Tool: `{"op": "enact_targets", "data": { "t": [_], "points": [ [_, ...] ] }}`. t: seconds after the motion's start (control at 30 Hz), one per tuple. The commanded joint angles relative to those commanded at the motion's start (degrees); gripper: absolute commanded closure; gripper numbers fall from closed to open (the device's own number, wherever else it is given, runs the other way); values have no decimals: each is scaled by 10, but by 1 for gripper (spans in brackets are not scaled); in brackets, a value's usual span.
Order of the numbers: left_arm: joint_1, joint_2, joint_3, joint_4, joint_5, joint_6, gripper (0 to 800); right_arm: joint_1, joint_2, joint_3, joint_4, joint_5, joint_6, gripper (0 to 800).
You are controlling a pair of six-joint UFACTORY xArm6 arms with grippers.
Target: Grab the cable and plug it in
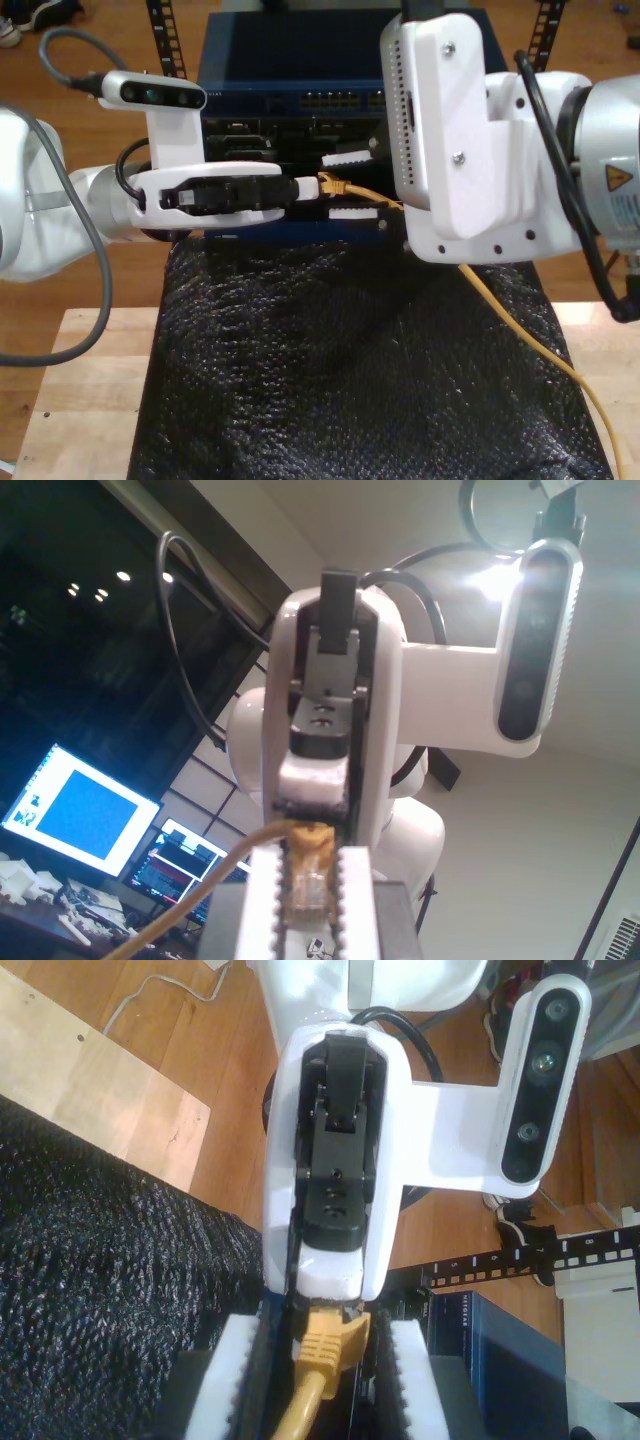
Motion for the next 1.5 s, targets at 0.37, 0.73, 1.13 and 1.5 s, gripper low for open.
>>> {"op": "enact_targets", "data": {
  "t": [0.37, 0.73, 1.13, 1.5],
  "points": [
    [0, 1, 0, 0, 0, 0, 780, 0, -1, 1, 0, -4, 1, 574],
    [0, 4, 0, 0, 0, 0, 780, 1, -2, 1, 0, -4, 1, 585],
    [0, 4, 1, 1, 10, 0, 702, 1, -6, 10, 1, -15, 2, 772],
    [1, 4, 1, -1, 18, 2, 136, 0, -4, 10, 15, -16, 5, 799]
  ]
}}
